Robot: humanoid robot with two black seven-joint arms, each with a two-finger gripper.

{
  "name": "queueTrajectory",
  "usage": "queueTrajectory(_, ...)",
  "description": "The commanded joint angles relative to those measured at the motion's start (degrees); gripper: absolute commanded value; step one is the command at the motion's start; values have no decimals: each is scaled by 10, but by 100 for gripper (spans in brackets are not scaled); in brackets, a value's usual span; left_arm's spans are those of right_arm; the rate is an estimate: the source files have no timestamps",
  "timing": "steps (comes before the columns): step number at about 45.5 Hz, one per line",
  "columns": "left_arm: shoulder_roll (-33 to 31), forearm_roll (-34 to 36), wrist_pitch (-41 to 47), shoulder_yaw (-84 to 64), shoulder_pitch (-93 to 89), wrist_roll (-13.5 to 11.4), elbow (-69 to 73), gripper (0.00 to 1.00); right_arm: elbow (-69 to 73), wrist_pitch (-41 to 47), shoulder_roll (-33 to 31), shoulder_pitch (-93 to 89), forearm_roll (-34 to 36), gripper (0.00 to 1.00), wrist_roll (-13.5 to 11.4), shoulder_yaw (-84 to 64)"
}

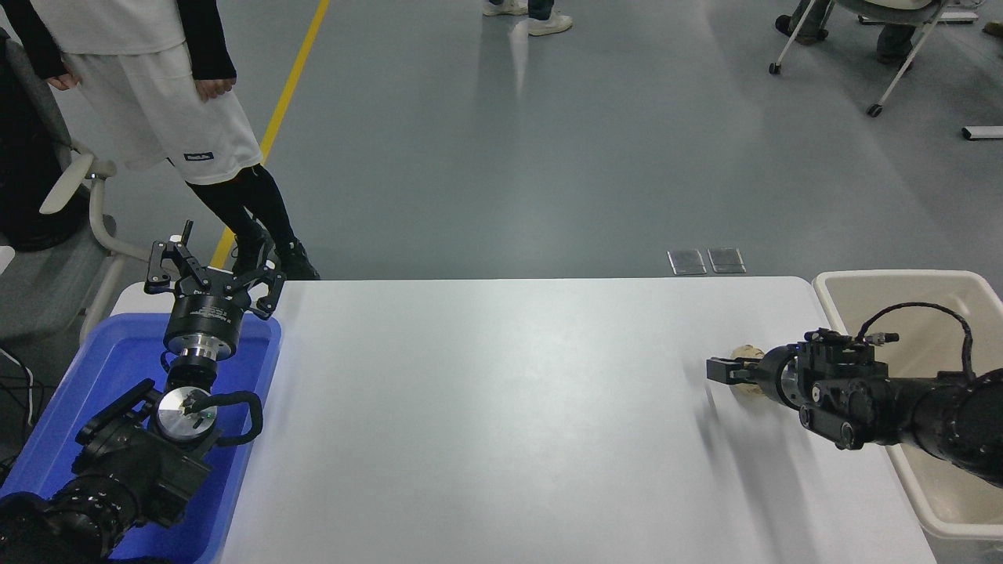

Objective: Pick up paper ball place in dustbin

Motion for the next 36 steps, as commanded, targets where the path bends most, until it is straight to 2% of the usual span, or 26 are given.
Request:
queueTrajectory(1, 1, 0, 0, 0, 0, 0, 0, 99, -21, -3, 3, -13, -1, 99, 0, -2)
queueTrajectory(20, 1, 0, 0, -1, 0, 0, 0, 99, -25, -11, 13, -31, 0, 89, -2, -3)
queueTrajectory(26, 0, 0, 0, 0, 0, 0, 0, 99, -26, -21, 15, -31, 2, 75, -4, -1)
queueTrajectory(33, 0, 0, 0, 0, 0, 0, 0, 99, -25, -23, 18, -41, 7, 35, -22, 4)
queueTrajectory(36, 0, 0, 0, 0, 0, 0, 0, 99, -25, -26, 18, -41, 10, 30, -23, 8)
